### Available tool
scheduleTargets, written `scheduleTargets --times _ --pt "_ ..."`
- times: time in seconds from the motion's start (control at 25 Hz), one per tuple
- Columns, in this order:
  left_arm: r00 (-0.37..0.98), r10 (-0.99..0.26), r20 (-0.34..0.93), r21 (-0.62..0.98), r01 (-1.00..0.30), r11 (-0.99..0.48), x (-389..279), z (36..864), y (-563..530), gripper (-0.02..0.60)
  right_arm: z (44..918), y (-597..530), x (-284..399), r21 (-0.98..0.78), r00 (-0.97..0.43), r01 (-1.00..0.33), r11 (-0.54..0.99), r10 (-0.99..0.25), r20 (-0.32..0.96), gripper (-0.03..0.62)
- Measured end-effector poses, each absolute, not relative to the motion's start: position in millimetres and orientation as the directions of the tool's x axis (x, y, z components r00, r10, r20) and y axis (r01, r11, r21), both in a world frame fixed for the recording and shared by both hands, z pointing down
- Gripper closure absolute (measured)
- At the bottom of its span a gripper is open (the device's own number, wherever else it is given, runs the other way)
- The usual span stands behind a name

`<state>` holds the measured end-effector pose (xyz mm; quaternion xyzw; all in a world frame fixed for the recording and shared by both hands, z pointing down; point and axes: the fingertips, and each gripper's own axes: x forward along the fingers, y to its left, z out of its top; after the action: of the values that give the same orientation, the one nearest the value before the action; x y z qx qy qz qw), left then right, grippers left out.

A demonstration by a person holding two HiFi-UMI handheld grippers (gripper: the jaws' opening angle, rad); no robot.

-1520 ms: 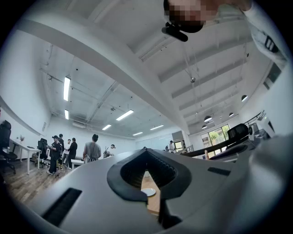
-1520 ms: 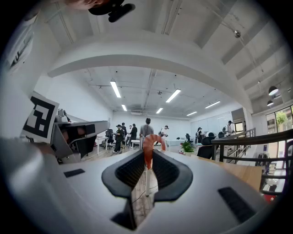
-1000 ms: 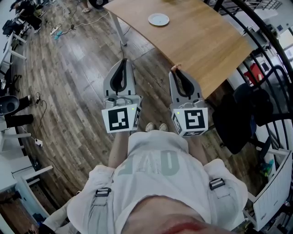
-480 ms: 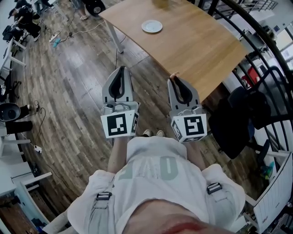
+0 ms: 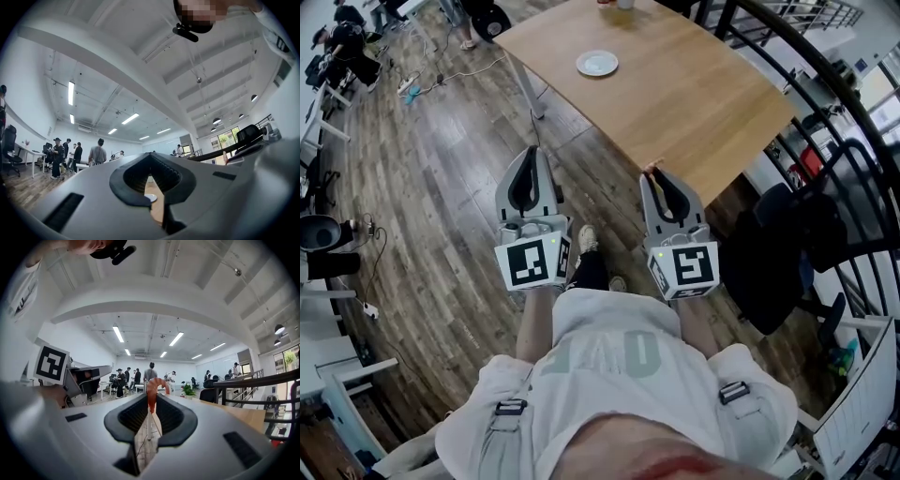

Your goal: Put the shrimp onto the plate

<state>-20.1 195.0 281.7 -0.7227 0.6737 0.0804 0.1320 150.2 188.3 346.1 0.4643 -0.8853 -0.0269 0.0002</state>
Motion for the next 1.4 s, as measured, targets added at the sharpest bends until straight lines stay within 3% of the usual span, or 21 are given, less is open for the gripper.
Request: scheduleTargets --times 0.64,1.08,1.4 --pt "0.159 -0.952 -0.263 -0.105 -0.985 -0.136 -11 297 121 0.575 358 128 137 0.023 -0.539 -0.842 0.539 -0.842 -0.02 0.531" --pt "0.146 -0.954 -0.263 -0.063 -0.989 -0.134 -48 287 23 0.575 344 33 109 0.056 -0.53 -0.846 0.53 -0.848 -0.001 0.531" --pt "0.124 -0.957 -0.264 -0.039 -0.992 -0.118 -103 283 -41 0.574 323 -35 53 0.073 -0.556 -0.83 0.553 -0.831 -0.032 0.531"
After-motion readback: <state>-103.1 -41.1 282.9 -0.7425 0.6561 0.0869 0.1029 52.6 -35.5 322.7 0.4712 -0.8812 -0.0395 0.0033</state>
